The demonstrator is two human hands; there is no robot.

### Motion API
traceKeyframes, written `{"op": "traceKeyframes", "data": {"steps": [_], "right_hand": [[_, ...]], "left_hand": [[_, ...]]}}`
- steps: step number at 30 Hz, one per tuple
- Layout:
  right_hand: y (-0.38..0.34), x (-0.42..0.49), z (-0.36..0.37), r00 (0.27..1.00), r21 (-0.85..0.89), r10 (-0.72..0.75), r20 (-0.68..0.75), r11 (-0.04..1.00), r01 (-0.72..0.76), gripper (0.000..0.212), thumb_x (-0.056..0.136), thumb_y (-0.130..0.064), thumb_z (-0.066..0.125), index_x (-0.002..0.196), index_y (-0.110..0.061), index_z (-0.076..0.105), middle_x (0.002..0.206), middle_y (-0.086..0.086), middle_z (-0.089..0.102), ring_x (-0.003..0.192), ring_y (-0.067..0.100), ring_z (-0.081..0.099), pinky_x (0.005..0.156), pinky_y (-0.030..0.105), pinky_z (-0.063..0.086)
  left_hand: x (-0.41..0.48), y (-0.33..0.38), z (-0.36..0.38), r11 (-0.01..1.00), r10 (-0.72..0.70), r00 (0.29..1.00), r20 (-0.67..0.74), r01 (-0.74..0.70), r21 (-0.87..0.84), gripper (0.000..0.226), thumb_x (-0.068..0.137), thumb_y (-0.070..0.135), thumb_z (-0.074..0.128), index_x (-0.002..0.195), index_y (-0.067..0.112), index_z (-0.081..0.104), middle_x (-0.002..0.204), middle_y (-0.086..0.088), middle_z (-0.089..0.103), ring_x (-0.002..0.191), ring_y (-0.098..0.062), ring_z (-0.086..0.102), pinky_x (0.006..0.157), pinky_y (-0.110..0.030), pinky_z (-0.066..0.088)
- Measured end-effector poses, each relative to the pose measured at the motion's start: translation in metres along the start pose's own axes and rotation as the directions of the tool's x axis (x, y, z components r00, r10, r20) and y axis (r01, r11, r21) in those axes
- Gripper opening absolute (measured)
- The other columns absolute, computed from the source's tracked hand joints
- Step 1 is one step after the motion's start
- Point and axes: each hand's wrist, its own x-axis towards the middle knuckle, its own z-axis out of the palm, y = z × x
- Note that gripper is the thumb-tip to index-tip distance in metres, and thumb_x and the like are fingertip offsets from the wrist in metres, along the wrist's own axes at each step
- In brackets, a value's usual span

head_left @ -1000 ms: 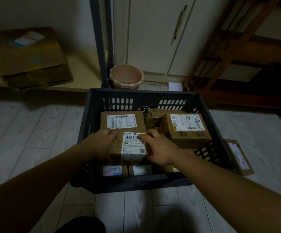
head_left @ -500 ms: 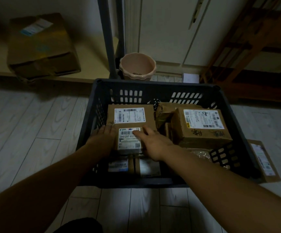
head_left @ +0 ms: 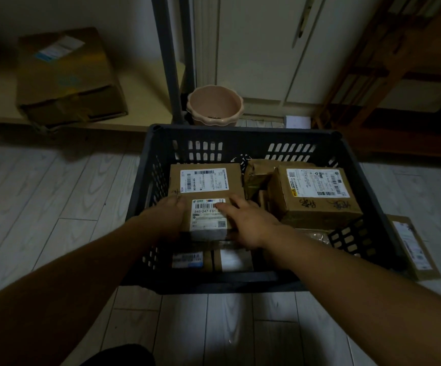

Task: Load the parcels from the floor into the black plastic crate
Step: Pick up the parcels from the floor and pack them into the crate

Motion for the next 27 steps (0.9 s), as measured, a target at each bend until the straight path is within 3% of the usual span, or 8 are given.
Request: {"op": "traceKeyframes", "data": {"steps": [6,10,13,16,19,21,23,27], "right_hand": [[0.003,0.004,-0.004,1.0,0.131,-0.015,0.009,0.991,0.014,0.068,0.091,-0.031,0.058,0.149,-0.032,0.023,0.153,0.001,0.025,0.136,0.024,0.033,0.11,0.042,0.034],[0.003,0.01,0.002,1.0,0.174,-0.002,0.006,0.985,0.001,0.049,0.097,-0.034,0.047,0.144,-0.027,0.035,0.147,0.005,0.039,0.131,0.024,0.04,0.106,0.039,0.036],[0.003,0.015,0.006,1.0,0.179,0.018,-0.021,0.984,-0.014,0.049,0.098,-0.031,0.045,0.145,-0.028,0.032,0.146,0.006,0.037,0.128,0.025,0.042,0.104,0.038,0.037],[0.006,0.012,0.007,1.0,0.116,-0.007,-0.008,0.993,0.008,0.07,0.092,-0.034,0.056,0.149,-0.037,0.015,0.156,0.003,0.014,0.136,0.03,0.033,0.106,0.042,0.034],[0.01,0.007,0.016,0.99,-0.048,-0.035,0.137,0.998,0.042,0.1,0.081,-0.049,0.067,0.149,-0.043,-0.006,0.158,-0.002,-0.023,0.145,0.036,0.008,0.113,0.053,0.023],[0.009,0.006,0.023,0.986,-0.113,-0.023,0.163,0.993,0.042,0.097,0.085,-0.041,0.065,0.15,-0.04,-0.008,0.155,0.002,-0.031,0.143,0.037,0.017,0.113,0.049,0.026],[0.001,0.006,0.026,0.992,-0.101,-0.027,0.127,0.994,0.04,0.089,0.089,-0.03,0.062,0.151,-0.035,-0.002,0.157,0.009,-0.026,0.133,0.038,0.037,0.107,0.041,0.036],[-0.009,0.013,0.024,0.996,-0.093,-0.054,0.077,0.994,0.061,0.084,0.085,-0.041,0.066,0.149,-0.024,0.015,0.151,0.017,0.005,0.117,0.038,0.049,0.096,0.038,0.045]], "left_hand": [[-0.007,0.004,-0.026,0.993,0.053,0.976,0.209,-0.028,-0.119,0.065,0.09,0.031,0.059,0.145,0.017,0.028,0.147,-0.01,0.035,0.128,-0.024,0.042,0.103,-0.033,0.038],[0.007,-0.002,-0.02,0.993,0.049,0.988,0.147,-0.033,-0.11,0.032,0.095,0.028,0.049,0.126,0.02,0.056,0.128,-0.006,0.056,0.109,-0.018,0.054,0.09,-0.028,0.043],[0.012,-0.001,-0.005,0.987,0.103,0.994,0.041,-0.097,-0.127,0.053,0.094,0.034,0.051,0.142,0.02,0.036,0.146,-0.005,0.039,0.131,-0.024,0.039,0.107,-0.034,0.035],[0.004,-0.006,0.018,0.99,0.144,0.99,0.008,-0.144,-0.008,0.097,0.084,0.052,0.058,0.151,0.017,-0.003,0.159,-0.008,-0.001,0.145,-0.032,0.004,0.116,-0.052,0.019],[0.001,-0.008,0.035,0.973,0.118,0.993,0.011,-0.118,0.198,0.087,0.09,0.06,0.039,0.15,0.021,-0.011,0.158,-0.01,-0.011,0.146,-0.032,-0.004,0.115,-0.057,0.013],[0.004,-0.005,0.034,0.965,0.1,0.995,0.027,-0.104,0.243,0.081,0.093,0.058,0.033,0.15,0.02,-0.01,0.158,-0.013,-0.009,0.146,-0.032,-0.002,0.116,-0.055,0.01],[0.008,-0.006,0.029,0.956,0.1,0.995,0.012,-0.1,0.274,0.08,0.094,0.056,0.034,0.15,0.019,-0.009,0.158,-0.014,-0.006,0.146,-0.033,0.0,0.115,-0.053,0.01],[0.01,-0.012,0.028,0.959,0.109,0.994,-0.004,-0.104,0.266,0.082,0.093,0.054,0.039,0.15,0.021,-0.01,0.158,-0.014,-0.009,0.145,-0.035,-0.004,0.116,-0.05,0.006]]}}
